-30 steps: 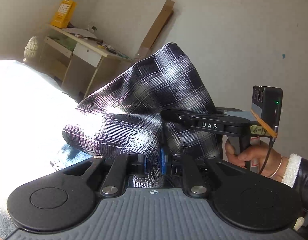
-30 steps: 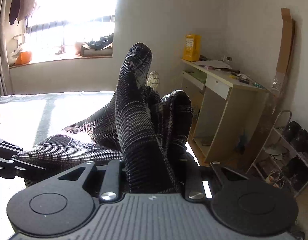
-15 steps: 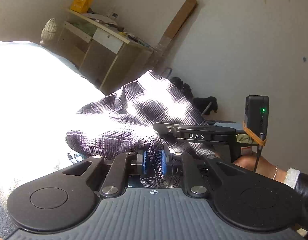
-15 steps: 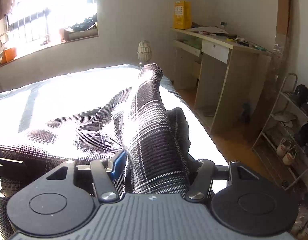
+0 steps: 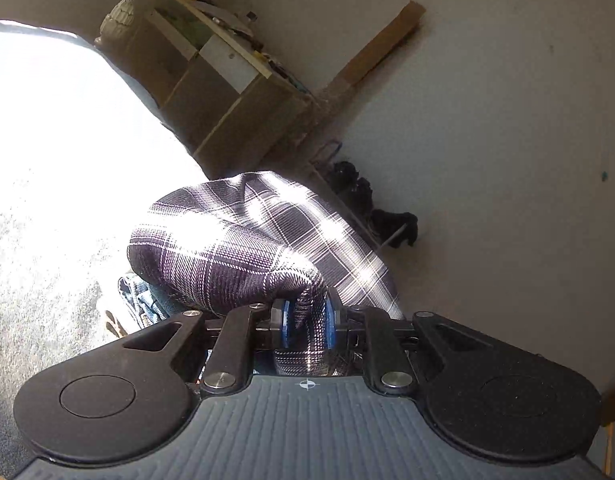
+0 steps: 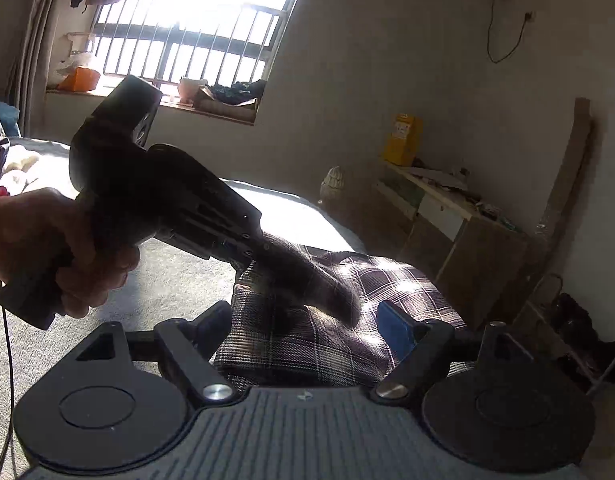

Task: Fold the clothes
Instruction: 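Carry the plaid pants with both grippers over the stack of folded trousers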

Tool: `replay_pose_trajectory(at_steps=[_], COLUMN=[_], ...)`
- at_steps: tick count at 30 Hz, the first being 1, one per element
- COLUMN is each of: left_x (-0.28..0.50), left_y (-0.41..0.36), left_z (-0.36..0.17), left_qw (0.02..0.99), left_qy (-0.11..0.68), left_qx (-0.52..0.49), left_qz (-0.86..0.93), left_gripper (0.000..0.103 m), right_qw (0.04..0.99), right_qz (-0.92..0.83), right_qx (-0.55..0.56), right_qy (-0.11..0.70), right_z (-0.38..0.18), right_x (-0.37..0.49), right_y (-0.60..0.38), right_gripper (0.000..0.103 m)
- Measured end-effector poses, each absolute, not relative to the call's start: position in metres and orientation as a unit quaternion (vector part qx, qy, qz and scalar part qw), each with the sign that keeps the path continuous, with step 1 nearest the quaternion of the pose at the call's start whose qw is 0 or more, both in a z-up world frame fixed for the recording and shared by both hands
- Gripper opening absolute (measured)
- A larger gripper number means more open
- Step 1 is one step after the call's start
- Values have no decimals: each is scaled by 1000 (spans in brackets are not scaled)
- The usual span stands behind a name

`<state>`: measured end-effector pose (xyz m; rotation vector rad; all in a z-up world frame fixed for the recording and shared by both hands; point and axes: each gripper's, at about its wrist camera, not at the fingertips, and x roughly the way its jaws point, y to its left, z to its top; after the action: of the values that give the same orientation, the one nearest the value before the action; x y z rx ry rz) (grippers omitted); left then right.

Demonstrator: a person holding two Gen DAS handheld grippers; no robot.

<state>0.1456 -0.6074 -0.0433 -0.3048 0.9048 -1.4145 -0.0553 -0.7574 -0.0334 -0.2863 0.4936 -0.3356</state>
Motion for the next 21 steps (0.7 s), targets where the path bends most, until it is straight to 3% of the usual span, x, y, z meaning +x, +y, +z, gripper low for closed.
replay_pose_trajectory(at_steps=[4, 13, 17, 21], left_x=[143, 147, 152, 154], left_y=[-607, -603, -597, -582], left_z=[-42, -41, -38, -27], left_qw=[665, 665, 657, 656], left_qy=[394, 396, 395, 364], left_qx=[-129, -133, -126, -75], left_qz=[-621, -620, -630, -657], left_gripper=[15, 20, 26, 36], right_qw=[919, 899, 907, 920], right_qz=[-210, -242, -245, -244], right_qx=[-210, -249, -216, -163], right_qy=[258, 266, 265, 261], right_z=[-73, -88, -78, -65], right_x=[-28, -25, -31, -39], right_y=[-728, -712, -718, -728], right_gripper=[81, 45, 28, 23])
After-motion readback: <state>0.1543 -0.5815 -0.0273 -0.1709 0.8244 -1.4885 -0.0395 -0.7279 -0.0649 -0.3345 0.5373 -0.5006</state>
